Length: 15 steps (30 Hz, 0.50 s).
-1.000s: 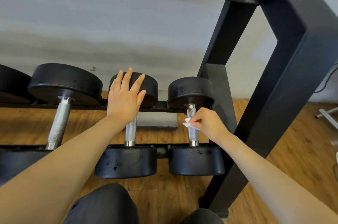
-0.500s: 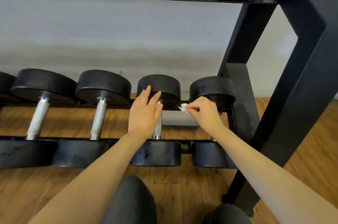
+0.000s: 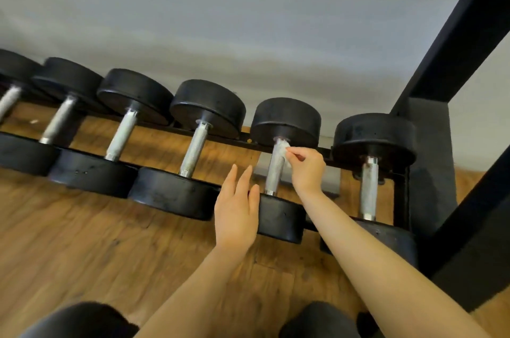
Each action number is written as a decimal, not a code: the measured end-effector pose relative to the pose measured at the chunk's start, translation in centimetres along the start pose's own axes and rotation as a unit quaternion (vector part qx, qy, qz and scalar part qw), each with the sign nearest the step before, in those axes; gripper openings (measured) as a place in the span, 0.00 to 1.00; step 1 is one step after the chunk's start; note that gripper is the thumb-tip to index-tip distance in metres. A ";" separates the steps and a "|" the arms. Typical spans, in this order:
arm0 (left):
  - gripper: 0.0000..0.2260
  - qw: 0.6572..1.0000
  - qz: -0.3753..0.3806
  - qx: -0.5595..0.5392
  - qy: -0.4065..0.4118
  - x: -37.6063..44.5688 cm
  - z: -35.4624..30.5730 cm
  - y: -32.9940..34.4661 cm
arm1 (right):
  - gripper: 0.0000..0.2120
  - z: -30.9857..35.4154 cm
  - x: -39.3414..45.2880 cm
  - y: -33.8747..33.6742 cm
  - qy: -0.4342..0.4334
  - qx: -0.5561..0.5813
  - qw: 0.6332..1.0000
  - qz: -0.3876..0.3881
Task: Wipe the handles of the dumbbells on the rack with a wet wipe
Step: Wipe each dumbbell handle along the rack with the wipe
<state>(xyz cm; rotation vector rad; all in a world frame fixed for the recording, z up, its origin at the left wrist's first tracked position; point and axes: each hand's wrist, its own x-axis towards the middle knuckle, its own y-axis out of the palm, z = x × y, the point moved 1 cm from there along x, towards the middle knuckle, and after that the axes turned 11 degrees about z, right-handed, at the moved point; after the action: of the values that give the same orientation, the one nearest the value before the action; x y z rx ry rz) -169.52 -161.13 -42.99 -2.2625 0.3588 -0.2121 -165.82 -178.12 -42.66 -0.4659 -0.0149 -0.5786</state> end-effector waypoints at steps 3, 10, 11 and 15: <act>0.21 1.000 0.003 -0.008 -0.005 -0.6 -0.1 0.3 | 0.08 0.1 0.5 0.6 0.001 0.030 0.998 -0.053; 0.27 0.998 -0.035 0.054 0.007 -1.1 -0.7 1.7 | 0.10 -0.7 0.5 1.0 0.000 0.035 0.999 -0.039; 0.28 0.997 -0.038 0.060 0.008 -1.1 -0.8 1.8 | 0.10 -0.8 0.3 0.9 -0.001 0.025 0.999 -0.027; 0.28 0.997 -0.033 0.066 0.005 -1.1 -1.1 1.5 | 0.09 -1.2 -0.6 0.4 0.002 0.017 0.999 0.031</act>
<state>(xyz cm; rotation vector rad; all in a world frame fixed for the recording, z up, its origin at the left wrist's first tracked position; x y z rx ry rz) -171.16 -162.53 -43.46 -2.1459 0.2672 -0.2747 -166.21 -178.02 -44.00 -0.4305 -0.0069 -0.5179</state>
